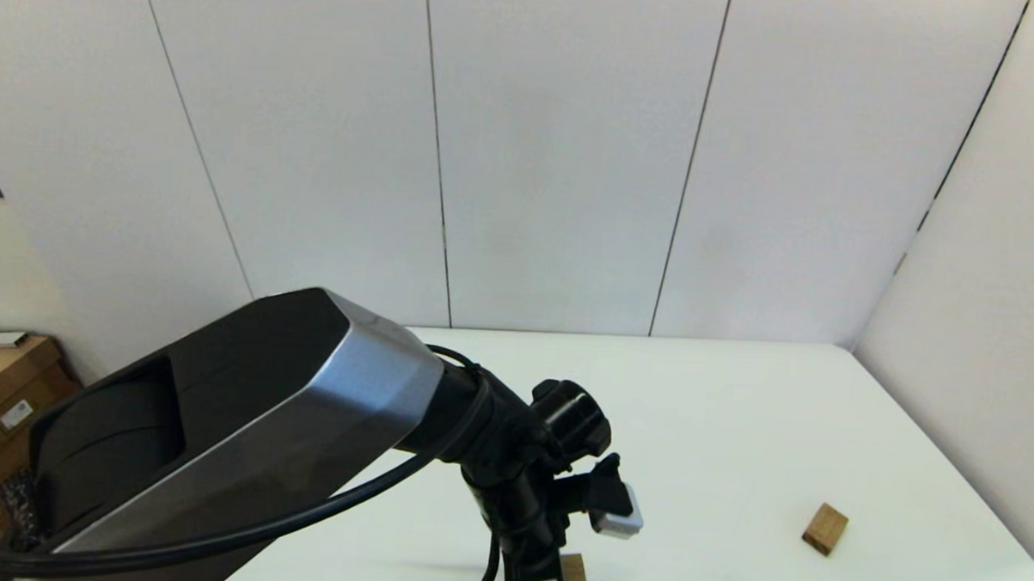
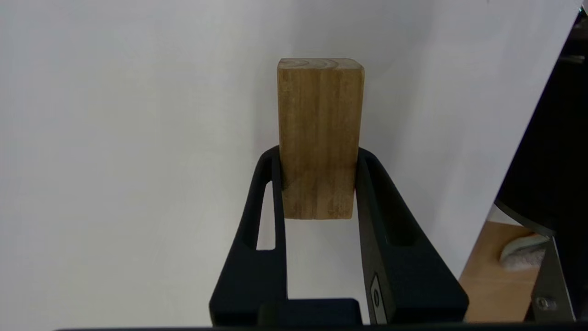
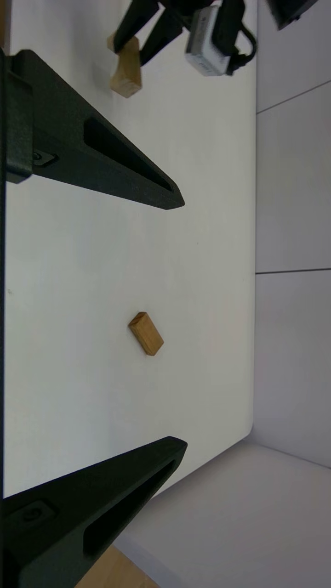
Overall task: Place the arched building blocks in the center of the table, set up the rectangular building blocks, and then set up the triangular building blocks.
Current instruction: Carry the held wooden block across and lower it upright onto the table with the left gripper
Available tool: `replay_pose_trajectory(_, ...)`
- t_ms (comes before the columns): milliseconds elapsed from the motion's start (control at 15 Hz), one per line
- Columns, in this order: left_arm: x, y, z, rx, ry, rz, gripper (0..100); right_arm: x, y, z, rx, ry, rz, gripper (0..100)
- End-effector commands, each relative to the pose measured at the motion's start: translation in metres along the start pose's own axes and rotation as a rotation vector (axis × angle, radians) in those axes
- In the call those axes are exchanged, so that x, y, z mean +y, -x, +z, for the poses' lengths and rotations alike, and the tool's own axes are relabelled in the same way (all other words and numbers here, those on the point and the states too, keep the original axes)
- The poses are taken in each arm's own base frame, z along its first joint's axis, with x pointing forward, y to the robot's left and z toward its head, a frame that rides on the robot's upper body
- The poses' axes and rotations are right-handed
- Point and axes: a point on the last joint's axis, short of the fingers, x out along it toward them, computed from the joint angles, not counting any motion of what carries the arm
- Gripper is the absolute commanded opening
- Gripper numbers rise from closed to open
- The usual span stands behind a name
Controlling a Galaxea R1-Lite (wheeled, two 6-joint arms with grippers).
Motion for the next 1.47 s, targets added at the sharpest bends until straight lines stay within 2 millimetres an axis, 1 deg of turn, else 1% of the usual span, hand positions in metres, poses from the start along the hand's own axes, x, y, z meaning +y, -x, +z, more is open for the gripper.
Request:
replay_pose_trajectory(67, -0.005, -0.001, -0.008, 0.024, -0.001, -0.016, 0, 0.0, 0.0, 0.0, 0.0, 0.0, 0.0, 100)
replay_pose_trajectory(200, -0.005, 0.0, -0.01, 0.02, -0.004, -0.012, 0, 0.0, 0.0, 0.0, 0.002, 0.0, 0.002, 100)
replay_pose_trajectory(400, -0.005, -0.01, -0.014, 0.012, -0.012, -0.008, 0, 0.0, 0.0, 0.0, 0.002, 0.0, 0.002, 100)
replay_pose_trajectory(533, 0.001, -0.017, -0.016, -0.016, -0.029, 0.014, 0, 0.0, 0.0, 0.0, 0.002, 0.0, 0.0, 100)
replay_pose_trajectory(667, 0.003, -0.02, -0.016, -0.021, -0.029, 0.017, 0, 0.0, 0.0, 0.0, 0.002, 0.0, 0.0, 100)
replay_pose_trajectory(1000, 0.001, -0.019, -0.018, -0.014, -0.036, 0.01, 0, 0.0, 0.0, 0.0, 0.002, 0.0, 0.0, 100)
replay_pose_trajectory(1467, 0.0, -0.011, -0.016, -0.029, -0.056, 0.021, 0, 0.0, 0.0, 0.0, 0.0, 0.0, 0.0, 100)
